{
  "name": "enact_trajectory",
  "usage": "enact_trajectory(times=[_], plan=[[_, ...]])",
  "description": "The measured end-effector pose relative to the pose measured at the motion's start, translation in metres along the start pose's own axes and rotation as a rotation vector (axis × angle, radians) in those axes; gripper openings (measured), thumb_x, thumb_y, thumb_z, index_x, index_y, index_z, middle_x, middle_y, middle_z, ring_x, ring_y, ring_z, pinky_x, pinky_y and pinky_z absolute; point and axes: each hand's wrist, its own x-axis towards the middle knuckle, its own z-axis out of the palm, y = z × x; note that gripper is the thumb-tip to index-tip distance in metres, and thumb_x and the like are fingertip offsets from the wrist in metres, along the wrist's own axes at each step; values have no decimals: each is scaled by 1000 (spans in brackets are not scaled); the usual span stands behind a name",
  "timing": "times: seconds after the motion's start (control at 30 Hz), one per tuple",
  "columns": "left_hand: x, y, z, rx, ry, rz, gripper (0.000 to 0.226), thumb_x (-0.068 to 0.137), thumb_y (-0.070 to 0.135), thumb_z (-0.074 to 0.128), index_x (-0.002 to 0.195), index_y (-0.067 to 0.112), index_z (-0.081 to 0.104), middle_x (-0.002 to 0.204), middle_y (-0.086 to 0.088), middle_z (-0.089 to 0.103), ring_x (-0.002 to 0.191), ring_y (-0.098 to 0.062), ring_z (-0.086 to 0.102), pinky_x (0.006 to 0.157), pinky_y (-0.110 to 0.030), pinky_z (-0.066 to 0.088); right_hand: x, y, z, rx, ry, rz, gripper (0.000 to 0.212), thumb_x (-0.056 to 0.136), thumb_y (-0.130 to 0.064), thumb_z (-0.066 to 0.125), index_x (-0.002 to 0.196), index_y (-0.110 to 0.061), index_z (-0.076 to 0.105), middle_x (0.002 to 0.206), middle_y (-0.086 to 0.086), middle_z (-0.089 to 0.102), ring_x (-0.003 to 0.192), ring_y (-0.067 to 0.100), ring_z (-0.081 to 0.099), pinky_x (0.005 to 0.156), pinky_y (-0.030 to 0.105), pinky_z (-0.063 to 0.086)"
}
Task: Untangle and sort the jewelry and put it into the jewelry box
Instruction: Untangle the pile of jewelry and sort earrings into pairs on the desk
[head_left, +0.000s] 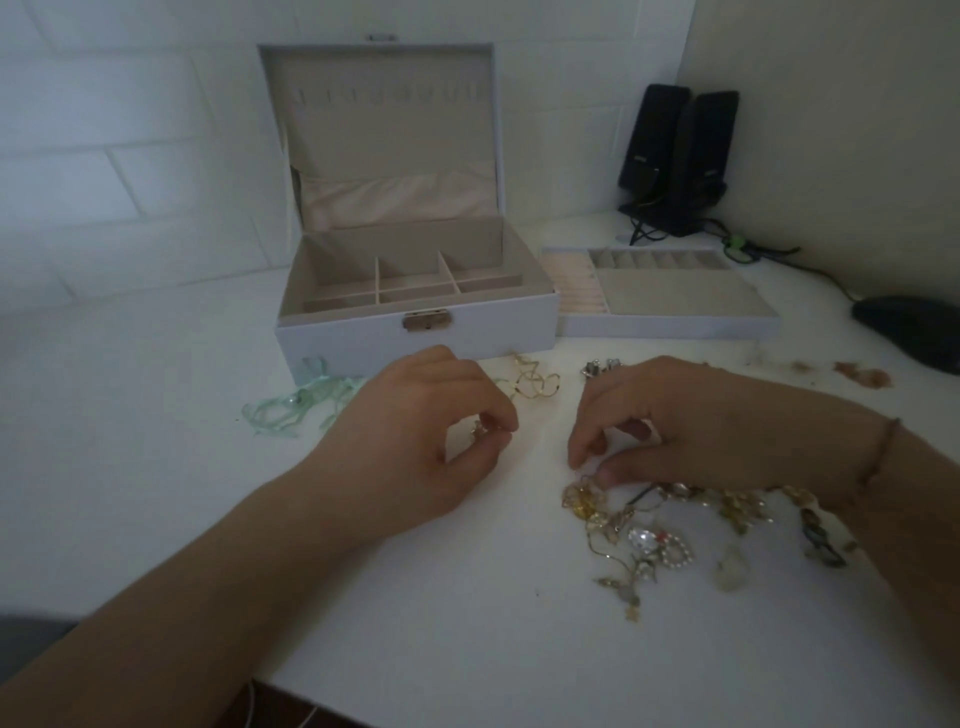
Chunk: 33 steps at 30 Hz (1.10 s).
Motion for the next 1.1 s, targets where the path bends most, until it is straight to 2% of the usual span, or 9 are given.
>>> enact_trajectory(times=[0.17, 0.33, 0.4, 0.53, 0.6, 0.7, 0.8, 0.93, 1.1], plan=[[0, 2, 0, -38, 15, 24, 8, 83, 15, 66, 85, 20, 72, 84, 9, 68, 79, -17, 61, 71, -37, 50, 0, 0, 2, 77, -85, -6, 20, 83, -35, 68, 100, -45, 67, 96, -15, 60, 86, 10, 59, 79, 30, 48], [0, 2, -4, -31, 3, 89, 7, 83, 11, 67, 85, 15, 73, 83, 6, 68, 78, -19, 61, 70, -37, 49, 0, 0, 3, 73, -55, 5, 10, 82, -30, 69, 85, -37, 62, 92, -17, 58, 83, 9, 54, 76, 23, 45], [1, 1, -8, -21, 35, 100, 7, 83, 10, 68, 84, 14, 73, 84, 6, 69, 79, -18, 62, 72, -36, 49, -3, -1, 0, 48, -26, 18, 9, 80, -32, 71, 82, -36, 62, 90, -16, 61, 85, 8, 55, 78, 24, 46], [7, 12, -19, -5, 99, 85, 5, 83, 11, 69, 83, 13, 74, 84, 6, 69, 80, -16, 64, 74, -37, 51, -9, -3, -10, 103, 16, 10, 12, 77, -26, 76, 82, -33, 68, 83, -20, 64, 83, 7, 58, 75, 16, 45], [14, 22, -22, -26, 61, 53, 5, 84, 18, 68, 85, 17, 73, 83, 9, 69, 78, -15, 64, 73, -33, 50, -11, -4, -14, 148, -7, 7, 21, 77, -24, 76, 92, -35, 66, 83, -19, 67, 80, 9, 60, 75, 16, 46], [29, 35, -25, -143, -72, -102, 8, 86, 32, 65, 86, 27, 72, 78, 15, 68, 73, -9, 61, 65, -11, 41, -13, -3, -18, 206, -26, 28, 33, 77, -26, 76, 103, -40, 60, 83, -17, 69, 75, 7, 58, 71, 13, 43], [47, 42, -19, -273, -201, -266, 13, 84, 41, 64, 82, 31, 72, 72, 13, 67, 65, -2, 59, 57, -12, 44, -15, -1, -21, 209, -11, 38, 32, 77, -25, 76, 100, -39, 58, 82, -17, 69, 73, 7, 57, 68, 10, 39], [54, 44, -4, -243, -184, -328, 12, 84, 39, 66, 83, 30, 73, 66, 19, 62, 57, 5, 55, 55, -7, 39, -18, 1, -25, 253, 94, 46, 32, 74, -19, 78, 90, -32, 53, 78, -14, 71, 64, 4, 54, 62, 9, 40], [46, 47, 16, -387, -104, -356, 8, 82, 31, 74, 81, 24, 77, 60, 20, 62, 46, 8, 50, 49, -4, 33, -17, 0, -26, 217, 250, 41, 36, 71, -20, 80, 90, -31, 52, 76, -14, 72, 62, 4, 58, 59, 8, 42]])
